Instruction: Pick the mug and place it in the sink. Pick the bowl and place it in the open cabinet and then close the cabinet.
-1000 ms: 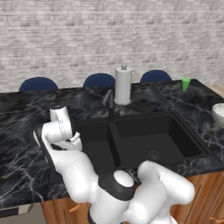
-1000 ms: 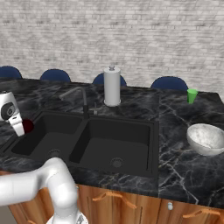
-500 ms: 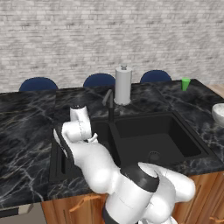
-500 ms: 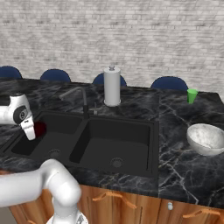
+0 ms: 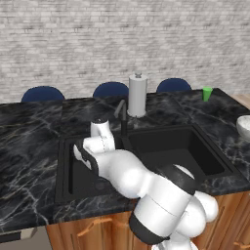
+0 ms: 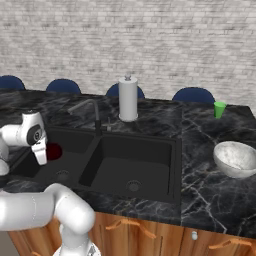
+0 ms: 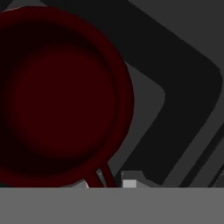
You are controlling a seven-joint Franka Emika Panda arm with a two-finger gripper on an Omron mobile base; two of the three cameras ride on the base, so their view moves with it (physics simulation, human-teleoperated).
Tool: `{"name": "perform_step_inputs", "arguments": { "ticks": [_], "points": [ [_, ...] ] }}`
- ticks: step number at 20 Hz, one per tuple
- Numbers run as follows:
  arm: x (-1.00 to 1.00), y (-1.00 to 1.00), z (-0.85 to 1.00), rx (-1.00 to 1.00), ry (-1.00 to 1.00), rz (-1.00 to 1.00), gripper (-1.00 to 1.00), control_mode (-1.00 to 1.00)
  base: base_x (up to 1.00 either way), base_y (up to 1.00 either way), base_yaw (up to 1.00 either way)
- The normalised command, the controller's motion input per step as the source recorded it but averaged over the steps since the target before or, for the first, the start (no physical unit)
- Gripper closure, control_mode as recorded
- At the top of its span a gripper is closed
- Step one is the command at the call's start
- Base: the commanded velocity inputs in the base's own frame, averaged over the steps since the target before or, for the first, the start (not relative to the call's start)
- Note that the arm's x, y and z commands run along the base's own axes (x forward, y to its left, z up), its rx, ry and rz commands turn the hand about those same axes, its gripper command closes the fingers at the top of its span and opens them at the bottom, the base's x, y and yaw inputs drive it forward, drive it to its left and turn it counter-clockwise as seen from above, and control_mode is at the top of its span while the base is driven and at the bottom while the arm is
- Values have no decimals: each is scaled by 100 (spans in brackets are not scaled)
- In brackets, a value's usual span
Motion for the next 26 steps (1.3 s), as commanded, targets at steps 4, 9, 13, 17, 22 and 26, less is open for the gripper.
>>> {"name": "perform_step_inputs", "arguments": {
  "ticks": [4, 9, 13, 17, 22, 26],
  "points": [
    [0, -21, -25, 5, 8, -13, 100, -100, 0, 0, 0],
    [5, -4, -25, 6, 8, -9, 100, -100, 0, 0, 0],
    [20, 0, -14, 4, 2, -4, 100, -100, 0, 0, 0],
    [33, 0, -22, 2, -1, -1, 100, -100, 0, 0, 0],
    [33, 0, -37, 0, -6, 0, 100, -100, 0, 0, 0],
    [35, 1, -27, 0, -2, 0, 100, -100, 0, 0, 0]
  ]
}}
